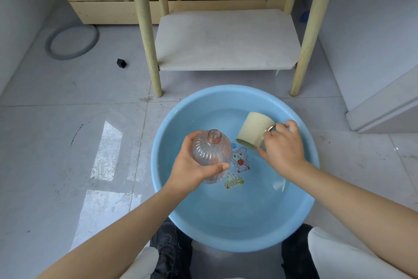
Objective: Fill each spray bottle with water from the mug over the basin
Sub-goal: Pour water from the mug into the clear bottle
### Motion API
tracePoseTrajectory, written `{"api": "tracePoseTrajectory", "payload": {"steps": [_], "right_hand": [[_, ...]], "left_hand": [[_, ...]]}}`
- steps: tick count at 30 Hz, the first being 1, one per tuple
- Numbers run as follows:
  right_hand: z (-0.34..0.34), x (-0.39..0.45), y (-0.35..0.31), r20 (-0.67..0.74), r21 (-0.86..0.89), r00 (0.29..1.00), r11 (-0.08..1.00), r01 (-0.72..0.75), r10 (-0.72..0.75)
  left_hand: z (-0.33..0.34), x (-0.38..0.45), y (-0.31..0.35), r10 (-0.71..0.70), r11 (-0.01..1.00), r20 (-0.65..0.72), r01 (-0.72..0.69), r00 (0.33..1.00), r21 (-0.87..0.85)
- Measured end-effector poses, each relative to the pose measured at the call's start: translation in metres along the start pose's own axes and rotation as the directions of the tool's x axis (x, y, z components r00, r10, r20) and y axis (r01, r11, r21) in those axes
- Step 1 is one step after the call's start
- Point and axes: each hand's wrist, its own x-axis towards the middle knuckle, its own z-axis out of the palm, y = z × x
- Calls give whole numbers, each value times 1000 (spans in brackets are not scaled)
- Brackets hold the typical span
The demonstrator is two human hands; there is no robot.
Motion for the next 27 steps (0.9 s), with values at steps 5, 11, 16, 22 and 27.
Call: {"api": "tracePoseTrajectory", "payload": {"steps": [5, 11, 16, 22, 27], "right_hand": [[6, -8, -14, 153, 86, 987, 995, 41, -54], [-4, -10, -10, 278, 453, 948, 849, -274, 157], [-22, -6, -2, 495, 634, 797, 483, -604, 347], [-45, -4, 1, 489, 786, 777, 187, -590, 398], [-68, 2, -4, 347, 876, 848, 184, -445, 400]], "left_hand": [[-1, 0, -1, -7, 1000, -4, 7, 1000, -5], [-1, 0, 0, 1, 1000, -15, -1, 1000, -7], [1, 1, 0, 3, 1000, -15, -3, 1000, -11], [3, 2, 0, 8, 1000, -12, -9, 1000, -21], [5, 2, 4, 13, 1000, -5, -13, 1000, -19]]}}
